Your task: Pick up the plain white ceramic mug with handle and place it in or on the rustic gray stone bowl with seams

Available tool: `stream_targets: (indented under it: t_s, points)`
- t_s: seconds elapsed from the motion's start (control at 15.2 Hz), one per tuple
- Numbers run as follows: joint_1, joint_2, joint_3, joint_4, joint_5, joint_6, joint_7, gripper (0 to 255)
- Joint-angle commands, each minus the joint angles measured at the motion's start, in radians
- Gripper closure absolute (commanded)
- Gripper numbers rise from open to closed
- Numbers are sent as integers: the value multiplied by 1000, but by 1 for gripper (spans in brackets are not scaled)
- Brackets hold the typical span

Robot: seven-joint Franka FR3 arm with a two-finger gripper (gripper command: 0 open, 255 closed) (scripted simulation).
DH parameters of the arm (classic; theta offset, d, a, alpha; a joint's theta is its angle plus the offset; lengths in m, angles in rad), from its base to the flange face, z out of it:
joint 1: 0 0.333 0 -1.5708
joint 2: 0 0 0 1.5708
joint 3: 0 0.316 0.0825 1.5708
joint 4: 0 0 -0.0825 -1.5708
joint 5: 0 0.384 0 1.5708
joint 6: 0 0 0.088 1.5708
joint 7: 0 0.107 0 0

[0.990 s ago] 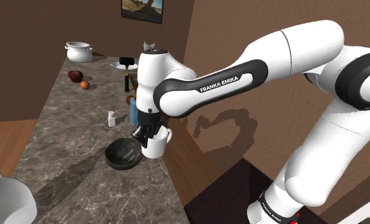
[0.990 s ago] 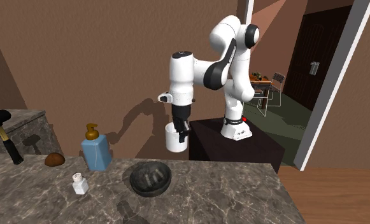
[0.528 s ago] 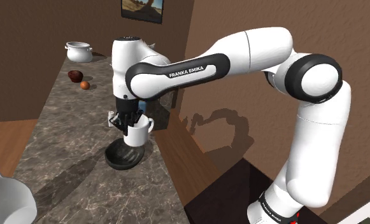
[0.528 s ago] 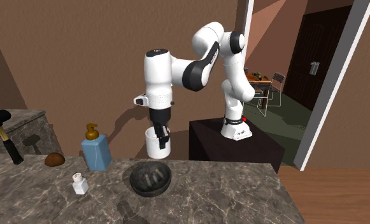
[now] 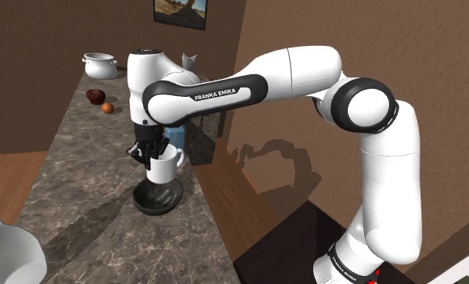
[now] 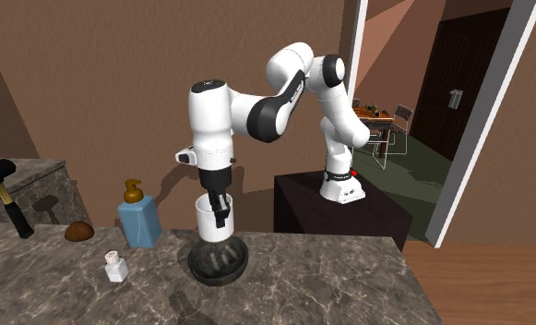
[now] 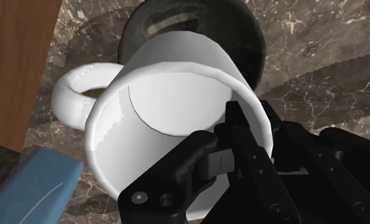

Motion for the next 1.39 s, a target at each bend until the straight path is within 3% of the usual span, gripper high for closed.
stream_targets:
  t_s: [0.0,0.79,1.25,1.32]
  points:
    - [2,12,-3,-12,-6,23,4,255]
    - [8,69,-23,-85,-40,149,27,255]
    - [8,69,-23,-85,-40,149,27,255]
    - [8,70,-23,-85,-40,149,27,0]
